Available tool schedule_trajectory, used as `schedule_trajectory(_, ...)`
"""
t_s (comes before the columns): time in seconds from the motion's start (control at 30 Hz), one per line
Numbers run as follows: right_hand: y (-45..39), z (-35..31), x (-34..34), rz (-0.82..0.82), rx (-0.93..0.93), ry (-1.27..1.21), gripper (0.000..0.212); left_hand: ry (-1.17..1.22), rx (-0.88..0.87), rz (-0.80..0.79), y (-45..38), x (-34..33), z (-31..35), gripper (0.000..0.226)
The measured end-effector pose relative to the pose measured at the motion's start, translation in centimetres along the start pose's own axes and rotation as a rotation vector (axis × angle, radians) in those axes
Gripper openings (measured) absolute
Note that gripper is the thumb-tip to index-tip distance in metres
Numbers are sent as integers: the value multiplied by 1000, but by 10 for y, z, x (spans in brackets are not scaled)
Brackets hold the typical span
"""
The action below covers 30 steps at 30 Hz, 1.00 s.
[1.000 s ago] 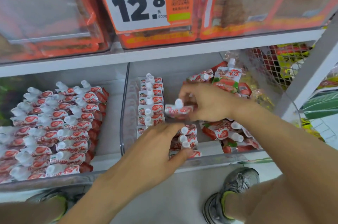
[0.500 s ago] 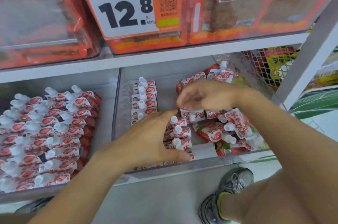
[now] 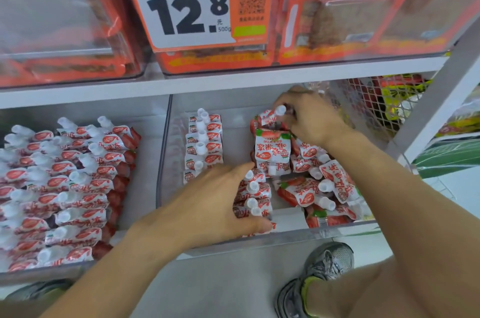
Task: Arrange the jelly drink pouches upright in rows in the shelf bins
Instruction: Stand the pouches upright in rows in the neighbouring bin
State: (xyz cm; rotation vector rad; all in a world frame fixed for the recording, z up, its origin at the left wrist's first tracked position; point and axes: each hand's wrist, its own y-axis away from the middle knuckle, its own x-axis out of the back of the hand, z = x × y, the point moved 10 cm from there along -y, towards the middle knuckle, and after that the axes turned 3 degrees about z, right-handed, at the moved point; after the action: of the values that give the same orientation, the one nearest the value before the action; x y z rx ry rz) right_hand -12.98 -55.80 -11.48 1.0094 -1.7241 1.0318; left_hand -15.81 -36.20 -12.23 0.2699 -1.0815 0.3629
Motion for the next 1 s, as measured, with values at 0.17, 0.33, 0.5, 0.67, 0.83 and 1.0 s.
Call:
schedule_trajectory(0.17, -3, -47, 22, 185, 158, 34, 25, -44, -9, 47, 9, 6, 0, 86)
schedule_trajectory(0.33, 14, -85, -9, -119, 221, -265, 20, -116, -32, 244, 41, 22, -4, 73)
schedule_trajectory(0.5, 16, -62, -25, -269, 126, -293, 21, -222, -29, 363, 61, 30, -15, 62)
schedule_trajectory(0.67, 21, -73, -32, -347, 161, -224, 24, 17, 221, 669, 80, 50, -48, 59)
schedule_trajectory(0.83, 24, -93, -64, -451, 216, -65, 27, 202, 345, 685, 82, 42, -66, 68)
schedule_trajectory(1.0, 28, -94, -71, -670, 165, -68, 29, 188, 311, 689, 82, 45, -63, 66)
